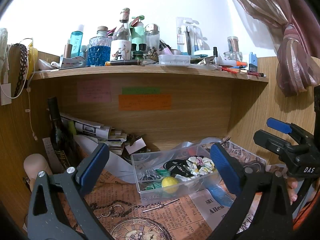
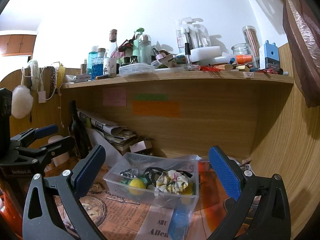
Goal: Organize soft objects
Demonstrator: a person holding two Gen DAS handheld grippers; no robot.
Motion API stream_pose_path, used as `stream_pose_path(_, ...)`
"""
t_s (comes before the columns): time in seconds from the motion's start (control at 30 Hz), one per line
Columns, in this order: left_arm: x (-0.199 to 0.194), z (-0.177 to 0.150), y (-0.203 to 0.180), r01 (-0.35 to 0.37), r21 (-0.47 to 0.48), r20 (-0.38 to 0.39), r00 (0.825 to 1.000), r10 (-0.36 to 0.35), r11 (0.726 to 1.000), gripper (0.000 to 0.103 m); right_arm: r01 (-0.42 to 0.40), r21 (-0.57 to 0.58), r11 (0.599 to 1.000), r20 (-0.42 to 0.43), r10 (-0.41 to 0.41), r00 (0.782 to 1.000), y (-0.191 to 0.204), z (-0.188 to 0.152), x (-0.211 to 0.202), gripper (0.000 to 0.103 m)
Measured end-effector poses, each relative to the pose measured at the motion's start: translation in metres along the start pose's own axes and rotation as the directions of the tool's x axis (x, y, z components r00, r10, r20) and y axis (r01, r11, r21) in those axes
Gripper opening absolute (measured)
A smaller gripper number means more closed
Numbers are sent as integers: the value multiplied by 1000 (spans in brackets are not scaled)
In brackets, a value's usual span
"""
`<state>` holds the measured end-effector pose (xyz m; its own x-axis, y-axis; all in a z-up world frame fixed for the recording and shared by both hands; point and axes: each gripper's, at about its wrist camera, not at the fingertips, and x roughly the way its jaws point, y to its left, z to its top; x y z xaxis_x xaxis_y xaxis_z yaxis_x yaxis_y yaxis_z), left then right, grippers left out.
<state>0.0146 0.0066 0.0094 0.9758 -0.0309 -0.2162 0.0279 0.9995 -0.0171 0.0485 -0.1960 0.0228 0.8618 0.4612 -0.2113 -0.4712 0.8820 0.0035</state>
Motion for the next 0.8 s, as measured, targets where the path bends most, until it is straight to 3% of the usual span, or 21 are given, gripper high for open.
stream_pose_path(0.8,2,-2,2,3,-4,-6,1000,-3,1000,103,10,5,1000,-7,-10,1000,2,-2,1,103)
